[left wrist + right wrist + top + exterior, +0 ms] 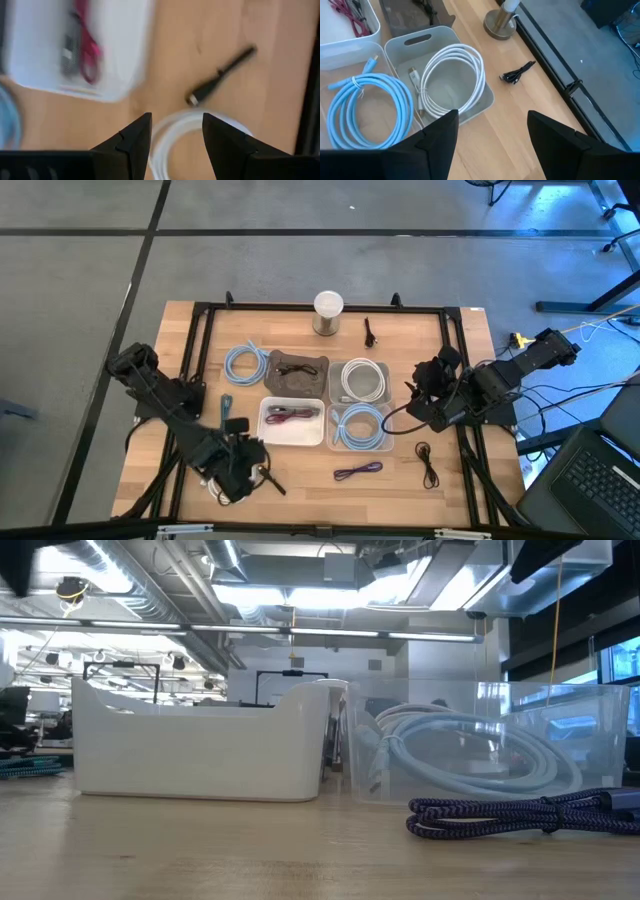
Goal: Pick & Place USB Port
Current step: Put the white usb cable into the gray bin
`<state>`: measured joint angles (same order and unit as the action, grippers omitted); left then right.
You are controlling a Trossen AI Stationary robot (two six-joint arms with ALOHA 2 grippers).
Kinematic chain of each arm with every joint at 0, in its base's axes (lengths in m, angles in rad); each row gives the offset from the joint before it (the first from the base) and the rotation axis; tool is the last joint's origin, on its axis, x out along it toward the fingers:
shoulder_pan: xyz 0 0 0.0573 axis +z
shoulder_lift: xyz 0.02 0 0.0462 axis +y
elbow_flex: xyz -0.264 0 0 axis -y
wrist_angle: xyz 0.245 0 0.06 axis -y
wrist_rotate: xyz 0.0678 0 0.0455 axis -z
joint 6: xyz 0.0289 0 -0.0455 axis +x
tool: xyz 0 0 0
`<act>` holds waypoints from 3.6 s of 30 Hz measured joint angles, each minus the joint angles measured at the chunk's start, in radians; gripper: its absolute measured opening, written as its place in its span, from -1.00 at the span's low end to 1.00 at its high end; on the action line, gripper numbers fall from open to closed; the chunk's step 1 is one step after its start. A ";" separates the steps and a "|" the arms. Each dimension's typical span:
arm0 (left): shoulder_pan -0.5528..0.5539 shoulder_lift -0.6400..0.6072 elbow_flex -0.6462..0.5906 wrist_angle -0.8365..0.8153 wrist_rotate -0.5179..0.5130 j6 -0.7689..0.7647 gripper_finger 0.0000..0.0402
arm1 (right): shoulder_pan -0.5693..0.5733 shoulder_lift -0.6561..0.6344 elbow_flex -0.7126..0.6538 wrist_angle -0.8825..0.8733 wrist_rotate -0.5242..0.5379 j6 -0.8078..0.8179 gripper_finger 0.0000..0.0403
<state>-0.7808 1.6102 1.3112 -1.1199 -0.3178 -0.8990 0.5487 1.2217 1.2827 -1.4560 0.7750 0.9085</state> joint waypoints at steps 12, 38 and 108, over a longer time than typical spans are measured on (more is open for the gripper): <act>-0.024 0.096 -0.048 0.003 0.121 0.221 -0.18 | 0.000 0.000 0.000 0.026 0.000 0.003 0.20; 0.038 0.391 -0.044 -0.011 0.252 0.540 -0.70 | 0.000 0.000 0.000 0.031 -0.009 -0.004 0.20; 1.011 0.002 -0.049 1.576 0.567 1.239 -0.85 | 0.201 0.002 0.000 0.393 0.280 -0.213 0.20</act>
<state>0.2304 1.6126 1.2625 0.4561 0.2493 0.3400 0.7495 1.2240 1.2823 -1.0626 1.0550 0.6952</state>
